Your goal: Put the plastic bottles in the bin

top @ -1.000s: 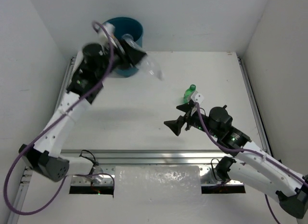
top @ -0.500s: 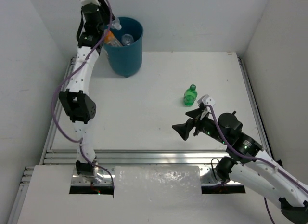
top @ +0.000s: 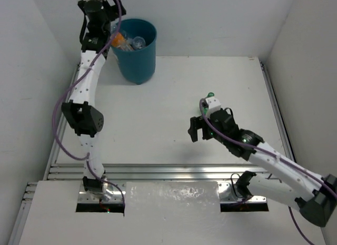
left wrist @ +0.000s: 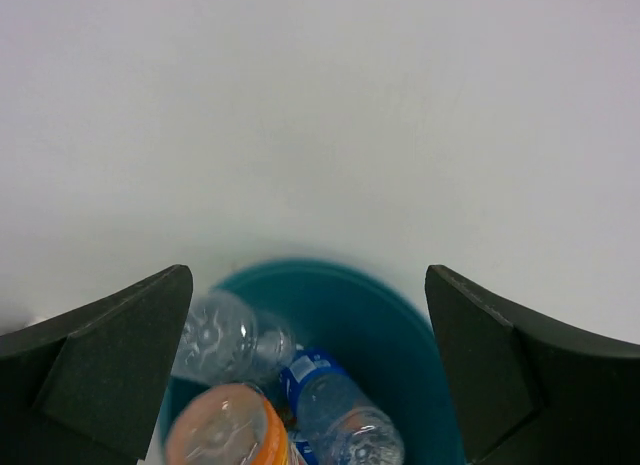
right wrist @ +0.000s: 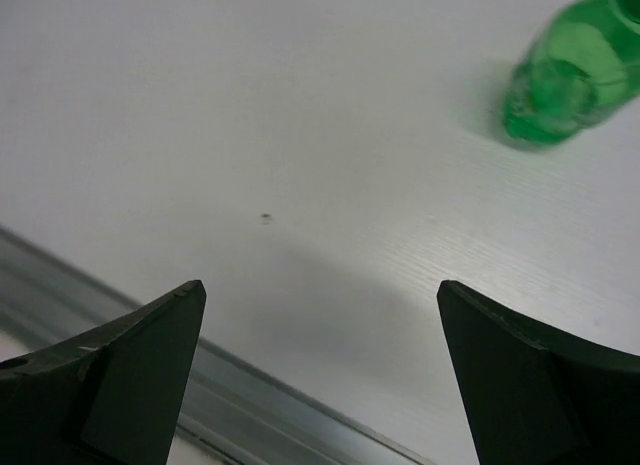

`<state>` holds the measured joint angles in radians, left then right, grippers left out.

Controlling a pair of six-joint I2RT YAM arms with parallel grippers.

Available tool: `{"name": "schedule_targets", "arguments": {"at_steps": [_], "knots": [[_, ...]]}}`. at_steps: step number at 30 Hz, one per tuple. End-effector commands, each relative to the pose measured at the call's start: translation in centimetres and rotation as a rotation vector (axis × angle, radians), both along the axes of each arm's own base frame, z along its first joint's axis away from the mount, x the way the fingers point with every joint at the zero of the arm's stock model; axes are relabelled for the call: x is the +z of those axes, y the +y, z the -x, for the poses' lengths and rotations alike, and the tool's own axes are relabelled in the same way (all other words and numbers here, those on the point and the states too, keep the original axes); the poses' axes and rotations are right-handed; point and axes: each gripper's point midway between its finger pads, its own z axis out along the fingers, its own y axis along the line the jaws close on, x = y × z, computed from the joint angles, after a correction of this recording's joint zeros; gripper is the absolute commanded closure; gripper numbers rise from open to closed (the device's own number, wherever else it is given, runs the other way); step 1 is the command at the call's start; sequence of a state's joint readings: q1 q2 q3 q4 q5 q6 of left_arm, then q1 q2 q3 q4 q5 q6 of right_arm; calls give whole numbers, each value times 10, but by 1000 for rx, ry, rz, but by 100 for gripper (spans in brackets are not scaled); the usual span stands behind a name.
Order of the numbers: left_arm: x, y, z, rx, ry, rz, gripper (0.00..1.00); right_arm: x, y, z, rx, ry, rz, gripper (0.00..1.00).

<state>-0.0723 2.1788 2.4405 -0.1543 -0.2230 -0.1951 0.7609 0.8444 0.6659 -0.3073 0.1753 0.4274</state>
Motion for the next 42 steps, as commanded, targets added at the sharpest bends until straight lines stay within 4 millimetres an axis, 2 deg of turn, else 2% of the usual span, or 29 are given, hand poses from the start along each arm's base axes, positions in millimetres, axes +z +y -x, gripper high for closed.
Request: {"name": "schedule_targets", "arguments": {"at_steps": [1,2,3,4,5,6,7,8,9,10,11,12,13,15,16,18,19,20,22,25,26,29,30,33,35,38,39,42], "knots": [[146,31,101,113,-260,33,0,13,-28,-39,-259,5,109,1],[132,34,106,125,-209,41,0,14,-32,-48,-294,1,148,1],[159,35,145,121,-248,59,0,13,-34,-63,-330,15,179,1],[151,34,156,108,-213,87,0,13,-36,-71,-349,21,188,1],[122,32,159,101,-135,99,0,13,-38,-79,-356,28,191,1],[140,31,197,84,-170,128,0,16,-41,-94,-382,38,185,1],[127,26,206,59,-133,174,0,16,-45,-100,-405,46,193,1],[105,18,225,12,-88,187,0,28,-47,-110,-426,42,172,1],[94,13,234,-16,-71,199,0,22,-55,-119,-452,66,195,1],[44,2,230,-57,34,224,0,22,-59,-125,-460,71,208,1],[38,-1,251,-81,41,233,0,19,-66,-138,-478,102,212,1],[20,-5,257,-99,79,239,0,19,-69,-146,-481,115,213,1],[-15,-13,267,-131,146,251,0,24,-70,-156,-483,111,214,2],[-45,-18,278,-156,206,250,0,15,-82,-168,-501,142,228,3],[-72,-22,281,-176,262,234,0,5,-82,-174,-484,167,234,5],[-85,-25,294,-195,295,216,0,3,-86,-186,-473,188,199,13],[-94,-29,298,-220,322,190,0,-13,-87,-191,-471,233,215,18],[-98,-32,302,-231,339,178,0,-12,-89,-197,-481,238,215,25],[-108,-40,313,-290,364,151,0,-30,-86,-198,-459,285,224,29],[-121,-39,321,-297,377,118,0,-46,-86,-200,-462,312,239,40],[-125,-38,322,-294,386,109,0,-48,-87,-199,-466,319,244,50],[-146,-37,323,-292,429,89,0,-55,-89,-197,-476,313,242,58],[-154,-40,323,-308,447,91,0,-55,-89,-199,-480,302,240,66],[-165,-46,323,-341,463,99,0,-51,-91,-200,-481,288,248,82],[-166,-48,322,-352,467,104,1,-44,-92,-199,-485,270,239,84],[-163,-61,323,-422,449,123,0,-32,-88,-196,-469,241,206,97],[-166,-72,326,-473,454,142,0,-19,-84,-193,-446,219,175,100],[-167,-89,327,-503,464,145,0,3,-83,-189,-431,173,156,100]]}}
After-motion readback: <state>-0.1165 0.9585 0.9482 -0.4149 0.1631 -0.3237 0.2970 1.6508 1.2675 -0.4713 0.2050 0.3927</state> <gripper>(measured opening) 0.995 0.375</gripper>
